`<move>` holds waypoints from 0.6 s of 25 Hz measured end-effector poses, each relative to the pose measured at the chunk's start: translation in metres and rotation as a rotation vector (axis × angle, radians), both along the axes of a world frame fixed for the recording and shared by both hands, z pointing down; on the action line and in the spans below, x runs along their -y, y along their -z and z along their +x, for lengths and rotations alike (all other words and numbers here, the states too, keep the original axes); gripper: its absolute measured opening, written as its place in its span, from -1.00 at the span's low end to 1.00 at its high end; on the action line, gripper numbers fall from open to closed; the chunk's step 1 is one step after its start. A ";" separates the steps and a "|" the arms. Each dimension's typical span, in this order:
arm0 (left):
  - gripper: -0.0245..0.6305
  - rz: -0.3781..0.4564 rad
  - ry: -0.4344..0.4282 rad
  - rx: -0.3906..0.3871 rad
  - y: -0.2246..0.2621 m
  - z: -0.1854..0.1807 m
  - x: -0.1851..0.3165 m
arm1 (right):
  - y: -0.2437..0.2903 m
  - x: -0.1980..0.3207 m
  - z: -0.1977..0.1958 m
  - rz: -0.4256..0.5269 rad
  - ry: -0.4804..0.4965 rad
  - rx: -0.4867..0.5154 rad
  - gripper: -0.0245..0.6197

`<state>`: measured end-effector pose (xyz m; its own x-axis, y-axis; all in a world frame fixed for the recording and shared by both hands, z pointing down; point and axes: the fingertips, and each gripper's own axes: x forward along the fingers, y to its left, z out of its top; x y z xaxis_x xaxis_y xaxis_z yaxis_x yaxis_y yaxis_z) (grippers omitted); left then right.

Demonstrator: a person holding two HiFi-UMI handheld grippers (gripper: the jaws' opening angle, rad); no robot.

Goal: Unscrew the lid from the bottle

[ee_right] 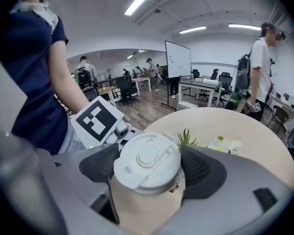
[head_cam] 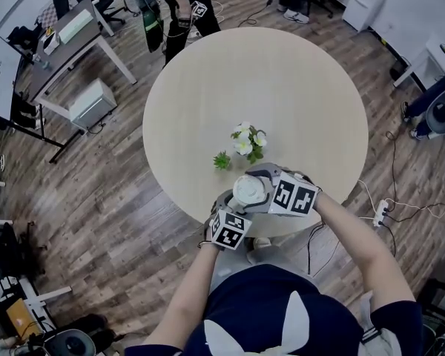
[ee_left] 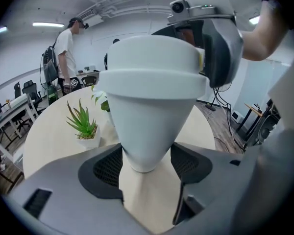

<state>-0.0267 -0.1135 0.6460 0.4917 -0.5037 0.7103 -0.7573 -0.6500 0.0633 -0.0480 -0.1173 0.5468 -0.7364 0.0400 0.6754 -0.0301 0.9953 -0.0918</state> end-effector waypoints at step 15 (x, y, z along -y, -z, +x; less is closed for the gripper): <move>0.04 -0.004 -0.002 -0.006 0.000 0.000 -0.001 | 0.000 0.003 0.000 -0.014 -0.072 0.091 0.39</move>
